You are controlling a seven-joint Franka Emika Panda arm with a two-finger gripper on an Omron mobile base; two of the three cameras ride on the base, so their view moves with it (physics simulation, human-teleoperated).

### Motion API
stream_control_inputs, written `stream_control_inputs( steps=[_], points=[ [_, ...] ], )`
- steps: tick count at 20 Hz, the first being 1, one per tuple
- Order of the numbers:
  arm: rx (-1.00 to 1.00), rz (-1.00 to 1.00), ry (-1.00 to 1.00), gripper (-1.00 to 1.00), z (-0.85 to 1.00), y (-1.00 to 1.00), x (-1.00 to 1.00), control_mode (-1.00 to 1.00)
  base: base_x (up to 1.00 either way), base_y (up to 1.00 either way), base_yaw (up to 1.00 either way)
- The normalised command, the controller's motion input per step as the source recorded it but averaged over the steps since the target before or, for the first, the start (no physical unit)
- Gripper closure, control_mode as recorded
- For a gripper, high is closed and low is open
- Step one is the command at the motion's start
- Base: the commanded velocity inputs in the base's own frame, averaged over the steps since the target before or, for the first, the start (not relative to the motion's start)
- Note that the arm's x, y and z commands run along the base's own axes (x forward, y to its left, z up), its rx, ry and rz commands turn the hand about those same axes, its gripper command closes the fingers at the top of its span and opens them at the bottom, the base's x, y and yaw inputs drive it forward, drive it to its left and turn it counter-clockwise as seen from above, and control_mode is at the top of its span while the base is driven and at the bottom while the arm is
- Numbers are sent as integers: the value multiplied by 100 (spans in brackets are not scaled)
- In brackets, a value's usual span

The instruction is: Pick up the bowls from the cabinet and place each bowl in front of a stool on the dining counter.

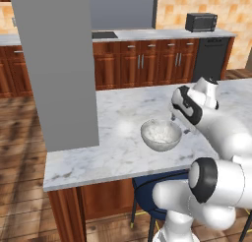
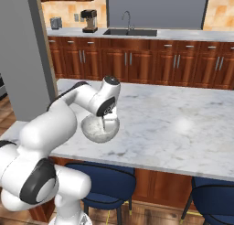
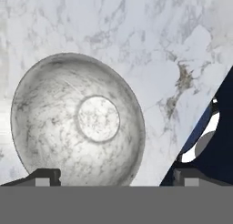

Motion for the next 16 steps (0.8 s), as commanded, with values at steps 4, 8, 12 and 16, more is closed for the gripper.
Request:
stream_control_inputs(
  steps=[4,8,12,16],
  points=[
    [-15,24,-1,-100,65,5,-76,-100,0,0,0],
    [-23,37,-16,-100,14,39,-100,-100,0,0,0],
    [-17,45,-24,-100,17,55,-100,-100,0,0,0],
    [-3,35,-12,-100,45,51,-59,-100,0,0,0]
  ],
)
